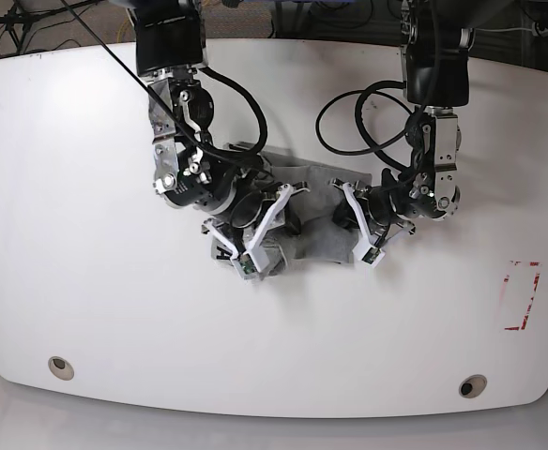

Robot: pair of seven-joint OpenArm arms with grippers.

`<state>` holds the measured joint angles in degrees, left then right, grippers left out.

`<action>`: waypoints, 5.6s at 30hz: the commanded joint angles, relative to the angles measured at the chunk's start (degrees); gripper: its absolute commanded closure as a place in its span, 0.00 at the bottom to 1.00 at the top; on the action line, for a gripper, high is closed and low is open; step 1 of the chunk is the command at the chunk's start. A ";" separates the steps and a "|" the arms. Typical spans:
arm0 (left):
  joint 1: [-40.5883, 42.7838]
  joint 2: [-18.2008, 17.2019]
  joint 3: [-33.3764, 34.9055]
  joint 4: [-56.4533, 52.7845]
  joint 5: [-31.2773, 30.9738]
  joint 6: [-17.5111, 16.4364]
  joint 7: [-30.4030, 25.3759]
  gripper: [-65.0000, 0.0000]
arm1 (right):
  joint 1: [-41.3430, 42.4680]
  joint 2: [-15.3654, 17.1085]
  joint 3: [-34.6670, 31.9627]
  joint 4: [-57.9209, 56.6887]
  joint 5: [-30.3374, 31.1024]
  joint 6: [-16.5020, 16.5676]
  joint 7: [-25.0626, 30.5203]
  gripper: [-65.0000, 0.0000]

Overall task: Fold the T-shirt properly
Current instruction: 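Bring both grippers together, folding the shirt ends onto each other, then release both grippers and lift them off the folded shirt, then grasp the folded shirt edges with both grippers and rotate it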

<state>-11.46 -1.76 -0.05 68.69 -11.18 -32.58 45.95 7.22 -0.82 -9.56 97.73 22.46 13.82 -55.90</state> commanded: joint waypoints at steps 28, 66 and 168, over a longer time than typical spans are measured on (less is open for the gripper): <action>1.93 1.28 0.36 -1.65 7.27 0.27 11.06 0.66 | 7.77 -1.95 -17.29 3.15 0.97 -10.00 1.61 0.13; -1.77 0.75 -17.48 33.07 -0.56 -7.42 7.01 0.66 | 0.12 12.12 -1.56 6.57 12.40 -5.17 9.61 0.13; -2.91 -4.79 3.44 20.85 -11.90 -7.42 14.05 0.87 | -7.36 13.79 -2.00 0.07 2.11 -5.69 22.10 0.84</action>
<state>-17.21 -7.66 4.27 85.30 -21.98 -39.92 60.25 -2.37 13.04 -11.55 99.00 24.12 7.84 -34.89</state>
